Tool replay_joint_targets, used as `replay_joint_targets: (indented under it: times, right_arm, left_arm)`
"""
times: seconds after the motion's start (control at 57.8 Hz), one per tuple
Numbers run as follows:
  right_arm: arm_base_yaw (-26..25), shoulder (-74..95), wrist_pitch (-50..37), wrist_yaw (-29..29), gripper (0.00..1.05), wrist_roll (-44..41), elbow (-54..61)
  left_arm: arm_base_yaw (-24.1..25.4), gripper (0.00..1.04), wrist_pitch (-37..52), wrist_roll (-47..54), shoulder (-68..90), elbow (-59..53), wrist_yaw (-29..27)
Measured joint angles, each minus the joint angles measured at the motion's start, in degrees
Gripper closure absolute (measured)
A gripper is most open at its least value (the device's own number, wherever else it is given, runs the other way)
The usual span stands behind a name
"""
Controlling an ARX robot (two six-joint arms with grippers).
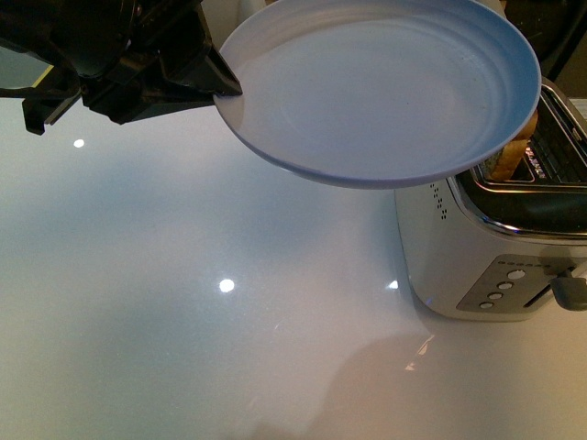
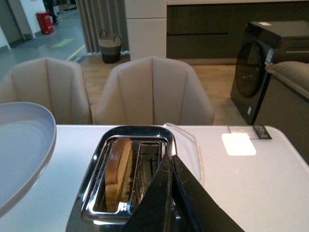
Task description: Left arm holds plate, right arm toasts bread
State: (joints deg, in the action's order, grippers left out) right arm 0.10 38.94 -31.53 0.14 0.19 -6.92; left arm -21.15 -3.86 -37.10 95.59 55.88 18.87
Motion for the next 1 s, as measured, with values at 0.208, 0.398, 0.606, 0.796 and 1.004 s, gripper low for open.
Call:
replay_joint_targets:
  times: [0.208, 0.398, 0.606, 0.796, 1.004]
  right_arm:
    - [0.0, -5.33, 2.97, 0.0, 1.03, 0.0, 2.47]
    - [0.0, -10.01, 6.03, 0.0, 1.03, 0.0, 3.93]
    - [0.0, -14.1, 7.32, 0.0, 1.03, 0.0, 5.9]
    - [0.0, -18.21, 10.73, -0.13, 1.03, 0.0, 5.9]
    - [0.0, -22.4, 14.97, -0.13, 1.03, 0.0, 5.9]
  left_arm:
    - [0.13, 1.02, 0.0, 0.04, 0.0, 0.0, -0.26]
    - [0.13, 1.02, 0.04, 0.37, 0.0, -0.02, -0.48]
    - [0.15, 1.02, 0.15, 0.44, 0.02, -0.42, -0.5]
    - [0.15, 1.02, 0.35, 0.44, 0.07, -0.59, -0.48]
    - [0.17, 1.02, 0.52, 0.44, 0.09, -0.63, -0.46]
